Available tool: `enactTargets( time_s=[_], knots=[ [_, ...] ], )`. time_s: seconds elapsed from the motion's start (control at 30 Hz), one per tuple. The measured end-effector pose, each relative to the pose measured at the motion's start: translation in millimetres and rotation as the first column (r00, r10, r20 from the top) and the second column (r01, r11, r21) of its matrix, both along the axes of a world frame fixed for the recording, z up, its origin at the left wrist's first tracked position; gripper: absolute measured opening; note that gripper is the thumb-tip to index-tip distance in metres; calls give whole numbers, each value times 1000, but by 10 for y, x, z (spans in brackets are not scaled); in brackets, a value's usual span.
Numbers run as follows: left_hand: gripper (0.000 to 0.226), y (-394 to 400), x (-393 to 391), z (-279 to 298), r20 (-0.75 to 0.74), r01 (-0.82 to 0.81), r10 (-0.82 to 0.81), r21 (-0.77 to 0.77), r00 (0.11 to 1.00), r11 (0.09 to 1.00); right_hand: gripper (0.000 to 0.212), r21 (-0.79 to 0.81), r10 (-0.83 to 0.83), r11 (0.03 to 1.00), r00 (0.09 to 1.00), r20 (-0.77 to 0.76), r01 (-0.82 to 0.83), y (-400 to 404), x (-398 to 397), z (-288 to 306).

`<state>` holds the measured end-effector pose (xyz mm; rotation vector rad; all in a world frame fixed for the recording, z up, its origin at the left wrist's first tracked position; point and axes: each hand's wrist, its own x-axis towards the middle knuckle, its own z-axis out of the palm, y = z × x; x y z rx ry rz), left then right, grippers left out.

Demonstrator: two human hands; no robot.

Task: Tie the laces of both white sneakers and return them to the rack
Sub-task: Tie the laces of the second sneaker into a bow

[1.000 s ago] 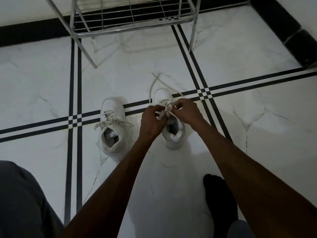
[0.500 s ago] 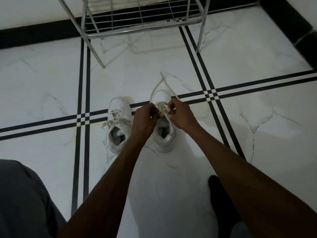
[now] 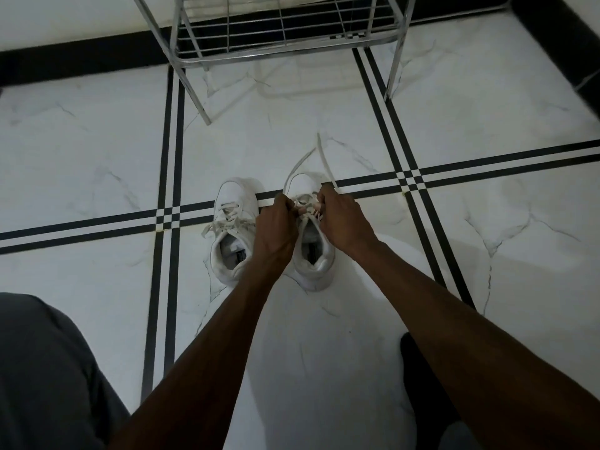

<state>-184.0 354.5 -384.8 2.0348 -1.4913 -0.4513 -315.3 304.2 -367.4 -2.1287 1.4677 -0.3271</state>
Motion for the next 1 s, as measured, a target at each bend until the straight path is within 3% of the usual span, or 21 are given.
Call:
enactTargets(
  time_s=[0.17,0.27,0.43,0.53,0.6,0.7,0.77,0.83,0.9,1.0],
  knots=[
    [14,19,15,3,-191,-58,62,27,980,998,12,111,7,994,999,40,-11,-79,-9,15],
    [28,10,128,-22,-398,-73,98,78,912,994,12,287,-115,956,979,170,62,-122,-12,-12],
    [26,-7,202,219,-760,-53,87,70,644,996,7,533,-402,833,827,393,151,-177,-1,21],
    [29,-72,263,426,-783,-62,32,-8,621,998,7,578,-457,810,728,511,102,-215,44,161],
    [33,-121,290,575,-737,-47,-23,-74,676,996,13,549,-419,833,723,549,66,-239,81,268],
    [33,-176,308,741,-656,23,-133,-173,743,985,21,454,-166,887,861,481,-82,-264,107,417],
    [32,-197,308,758,-608,64,-173,-196,775,978,24,453,73,855,925,374,-251,-279,92,506],
    [32,-188,285,727,-611,66,-161,-175,775,982,20,487,210,797,921,329,-356,-311,64,573],
    [36,-162,258,659,-646,64,-140,-140,750,988,23,478,235,791,912,336,-380,-341,35,601],
    [48,-115,220,537,-676,121,-140,-76,724,990,32,380,170,866,907,384,-324,-381,-27,596]
  ],
)
